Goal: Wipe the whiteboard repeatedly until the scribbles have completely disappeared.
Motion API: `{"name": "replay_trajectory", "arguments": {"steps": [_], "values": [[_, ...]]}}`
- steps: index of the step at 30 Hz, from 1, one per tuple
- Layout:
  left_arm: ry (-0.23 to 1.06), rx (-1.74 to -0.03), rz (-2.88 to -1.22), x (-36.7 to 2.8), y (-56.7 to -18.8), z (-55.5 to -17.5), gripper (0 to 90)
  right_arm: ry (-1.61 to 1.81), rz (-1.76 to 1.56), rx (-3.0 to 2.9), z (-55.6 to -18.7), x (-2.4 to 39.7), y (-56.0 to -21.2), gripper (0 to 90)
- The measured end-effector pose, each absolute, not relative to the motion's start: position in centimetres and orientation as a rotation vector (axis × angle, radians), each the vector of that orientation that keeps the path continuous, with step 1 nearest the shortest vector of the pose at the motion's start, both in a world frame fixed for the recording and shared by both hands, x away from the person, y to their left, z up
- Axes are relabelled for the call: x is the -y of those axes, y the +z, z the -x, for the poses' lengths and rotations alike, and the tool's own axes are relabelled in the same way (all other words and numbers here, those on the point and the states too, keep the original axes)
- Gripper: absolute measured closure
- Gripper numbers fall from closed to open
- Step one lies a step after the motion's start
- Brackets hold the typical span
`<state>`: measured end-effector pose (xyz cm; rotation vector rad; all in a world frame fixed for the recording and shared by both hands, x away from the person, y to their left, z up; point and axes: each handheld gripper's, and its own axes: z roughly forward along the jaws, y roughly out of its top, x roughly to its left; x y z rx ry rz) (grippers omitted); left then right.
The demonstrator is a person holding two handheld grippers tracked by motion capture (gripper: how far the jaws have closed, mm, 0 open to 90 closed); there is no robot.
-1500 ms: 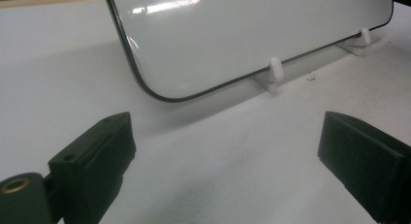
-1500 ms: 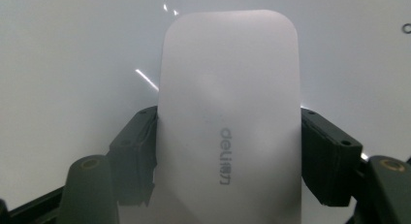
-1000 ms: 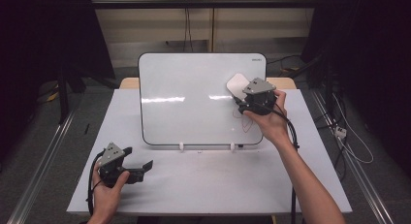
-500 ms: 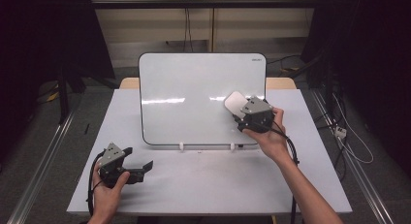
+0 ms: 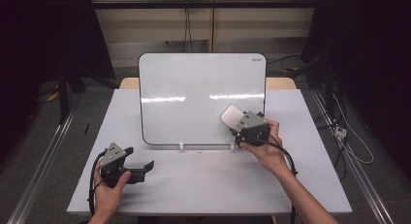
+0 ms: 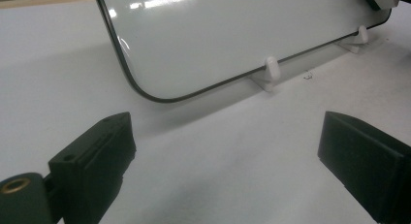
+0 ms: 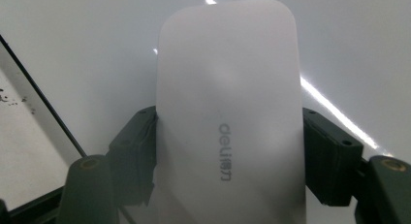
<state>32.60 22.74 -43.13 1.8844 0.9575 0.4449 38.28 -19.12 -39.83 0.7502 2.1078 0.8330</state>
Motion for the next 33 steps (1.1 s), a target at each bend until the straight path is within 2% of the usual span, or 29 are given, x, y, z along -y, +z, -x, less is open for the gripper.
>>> {"name": "replay_trajectory", "arguments": {"steps": [9,20,33], "values": [[0.444,-0.965,-1.879,-23.0,-43.2,-32.6,6.1,0.843,-0.769,-2.101,-38.6,19.5,-39.5,29.9],[0.446,-0.959,-1.878,-23.0,-43.1,-32.5,6.1,0.887,-0.857,-2.006,-40.1,21.2,-37.4,29.8],[0.447,-0.961,-1.873,-23.1,-43.1,-32.5,6.1,0.890,-0.881,-1.963,-41.9,21.4,-35.4,29.8]]}}
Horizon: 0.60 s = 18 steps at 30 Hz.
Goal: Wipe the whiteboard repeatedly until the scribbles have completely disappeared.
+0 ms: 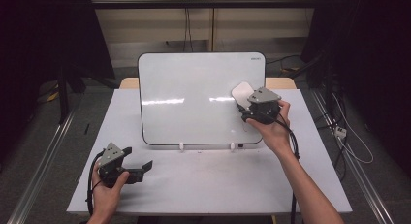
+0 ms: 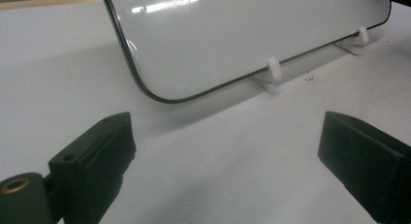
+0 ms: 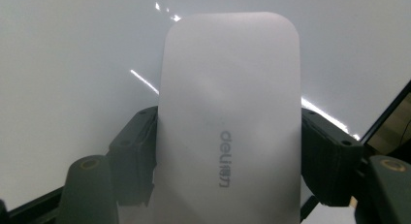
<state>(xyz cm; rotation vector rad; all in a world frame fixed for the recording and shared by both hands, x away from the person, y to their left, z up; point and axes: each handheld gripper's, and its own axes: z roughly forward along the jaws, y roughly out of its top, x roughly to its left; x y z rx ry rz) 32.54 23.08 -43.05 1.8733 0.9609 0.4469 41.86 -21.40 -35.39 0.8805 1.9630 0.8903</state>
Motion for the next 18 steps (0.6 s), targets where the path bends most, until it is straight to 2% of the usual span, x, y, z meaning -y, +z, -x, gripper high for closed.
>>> {"name": "replay_trajectory", "arguments": {"steps": [6,18], "values": [[0.441,-0.959,-1.874,-22.8,-43.1,-32.6,6.1,0.901,-0.881,-1.958,-41.6,21.4,-35.8,29.7],[0.441,-0.957,-1.872,-22.8,-43.1,-32.6,6.1,0.912,-0.800,-2.029,-40.3,18.4,-38.2,29.7]]}}
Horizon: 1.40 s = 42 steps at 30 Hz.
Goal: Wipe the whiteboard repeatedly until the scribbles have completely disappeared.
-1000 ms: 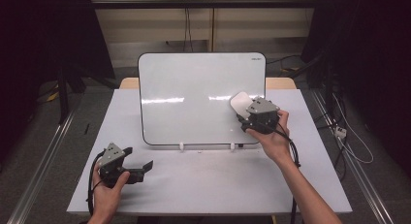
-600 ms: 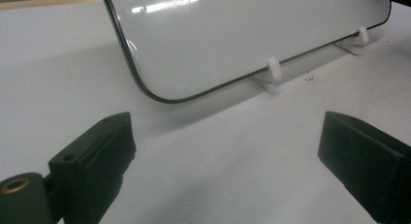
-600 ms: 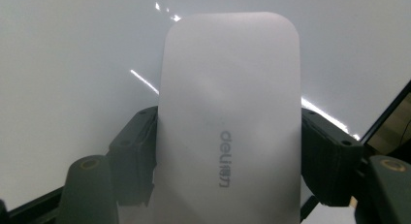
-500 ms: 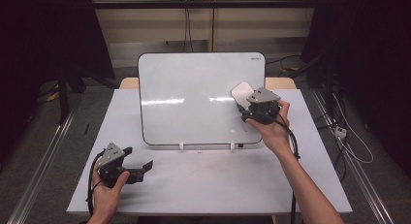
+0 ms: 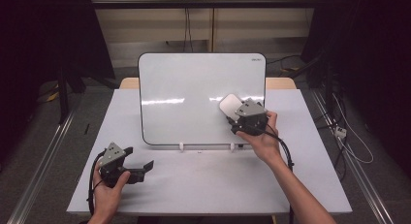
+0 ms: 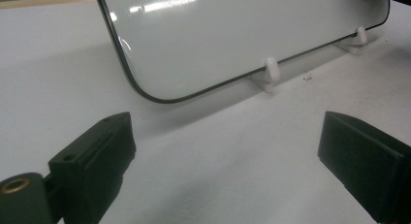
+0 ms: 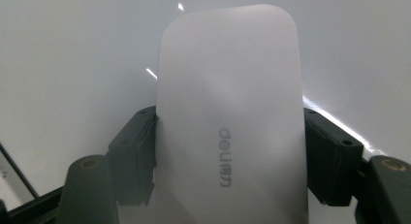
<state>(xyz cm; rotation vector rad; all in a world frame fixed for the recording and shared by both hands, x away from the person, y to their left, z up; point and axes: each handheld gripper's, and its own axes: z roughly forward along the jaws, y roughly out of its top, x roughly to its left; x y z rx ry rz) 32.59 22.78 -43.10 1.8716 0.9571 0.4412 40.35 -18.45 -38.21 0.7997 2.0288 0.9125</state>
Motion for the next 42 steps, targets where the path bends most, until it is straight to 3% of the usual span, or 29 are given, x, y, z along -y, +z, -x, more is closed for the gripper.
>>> {"name": "replay_trajectory", "arguments": {"steps": [16,42], "values": [[0.439,-0.957,-1.872,-22.8,-43.2,-32.6,6.1,0.874,-0.713,-2.097,-38.5,16.2,-40.4,29.9],[0.443,-0.965,-1.868,-22.9,-43.1,-32.5,6.1,0.869,-0.844,-2.046,-37.6,21.4,-40.5,29.9]]}}
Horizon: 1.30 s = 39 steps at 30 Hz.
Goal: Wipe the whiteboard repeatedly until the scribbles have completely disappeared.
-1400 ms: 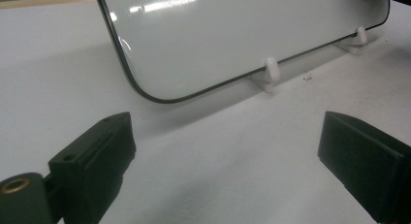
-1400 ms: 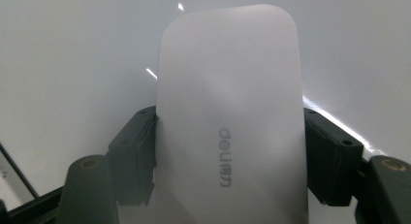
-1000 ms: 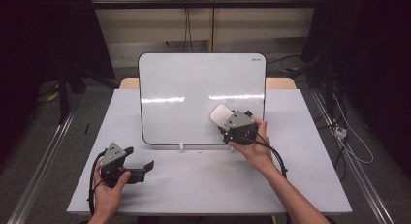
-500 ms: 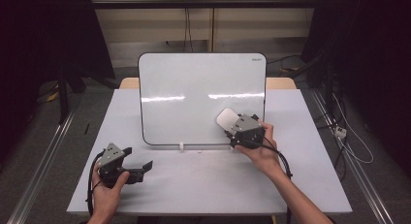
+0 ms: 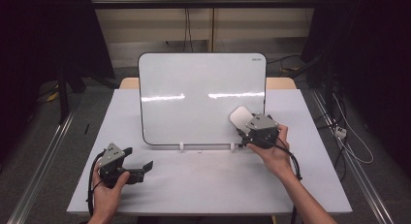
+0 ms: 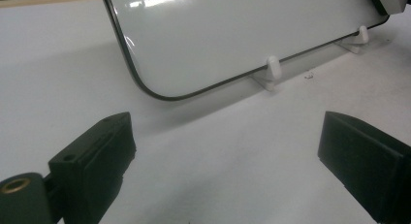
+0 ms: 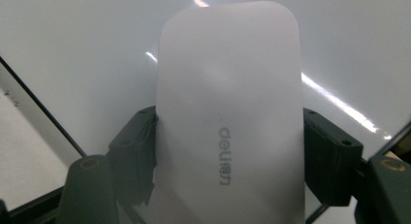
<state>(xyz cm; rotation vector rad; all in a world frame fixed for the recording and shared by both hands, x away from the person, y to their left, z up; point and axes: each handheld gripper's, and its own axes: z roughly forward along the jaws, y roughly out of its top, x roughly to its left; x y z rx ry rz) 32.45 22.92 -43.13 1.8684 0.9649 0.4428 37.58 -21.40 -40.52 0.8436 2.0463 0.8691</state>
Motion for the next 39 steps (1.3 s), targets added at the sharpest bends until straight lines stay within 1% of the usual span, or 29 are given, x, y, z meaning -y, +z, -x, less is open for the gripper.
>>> {"name": "replay_trajectory", "arguments": {"steps": [7,12,27,35,39], "values": [[0.445,-0.962,-1.881,-23.0,-43.1,-32.5,6.1,0.865,-0.901,-1.997,-37.9,22.8,-39.6,30.1],[0.443,-0.958,-1.876,-22.8,-43.1,-32.5,6.1,0.861,-0.924,-1.958,-38.3,23.1,-38.8,30.4],[0.439,-0.958,-1.887,-22.8,-43.2,-32.6,6.1,0.892,-0.942,-2.000,-37.4,23.3,-39.5,30.7],[0.433,-0.965,-1.872,-22.9,-43.3,-32.6,6.1,0.956,-0.982,-1.994,-36.8,23.8,-39.4,31.0],[0.430,-0.964,-1.881,-23.0,-43.3,-32.7,6.1,0.970,-0.973,-1.974,-36.4,23.8,-38.7,31.0]]}}
